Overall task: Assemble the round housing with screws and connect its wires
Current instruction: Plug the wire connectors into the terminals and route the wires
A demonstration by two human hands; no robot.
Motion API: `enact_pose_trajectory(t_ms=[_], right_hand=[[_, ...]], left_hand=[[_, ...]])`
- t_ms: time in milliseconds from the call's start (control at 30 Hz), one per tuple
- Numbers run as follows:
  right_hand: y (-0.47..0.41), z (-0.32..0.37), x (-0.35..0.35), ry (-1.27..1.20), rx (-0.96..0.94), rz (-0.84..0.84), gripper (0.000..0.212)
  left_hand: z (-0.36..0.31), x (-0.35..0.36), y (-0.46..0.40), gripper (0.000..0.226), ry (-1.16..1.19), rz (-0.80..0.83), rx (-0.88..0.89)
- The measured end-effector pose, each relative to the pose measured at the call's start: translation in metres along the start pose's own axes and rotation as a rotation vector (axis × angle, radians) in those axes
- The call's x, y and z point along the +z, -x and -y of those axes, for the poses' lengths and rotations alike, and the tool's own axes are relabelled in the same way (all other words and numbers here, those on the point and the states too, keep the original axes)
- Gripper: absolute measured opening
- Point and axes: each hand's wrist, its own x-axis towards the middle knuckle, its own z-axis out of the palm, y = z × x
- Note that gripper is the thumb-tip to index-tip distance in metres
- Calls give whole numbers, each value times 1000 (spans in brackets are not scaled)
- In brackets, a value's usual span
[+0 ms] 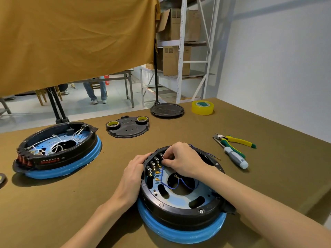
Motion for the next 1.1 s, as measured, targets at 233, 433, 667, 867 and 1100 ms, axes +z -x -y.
enact_pose_trajectory(t_ms=[233, 433, 667, 867, 1100], right_hand=[[2, 2, 2, -27, 10, -11, 17], [4, 2, 2, -11, 39, -23, 18], [7, 2, -1, 10, 19, -15, 15], [7, 3, -1, 32, 1, -19, 13], [19, 7, -16, 173, -174, -93, 13]], left_hand=[[1, 3, 1, 54, 5, -20, 7], [-2, 4, 5, 53, 0, -33, 24], [-7, 6, 8, 55, -9, -39, 21], [-6, 4, 9, 57, -12, -31, 23], [-7, -1, 9, 56, -69, 5, 51]])
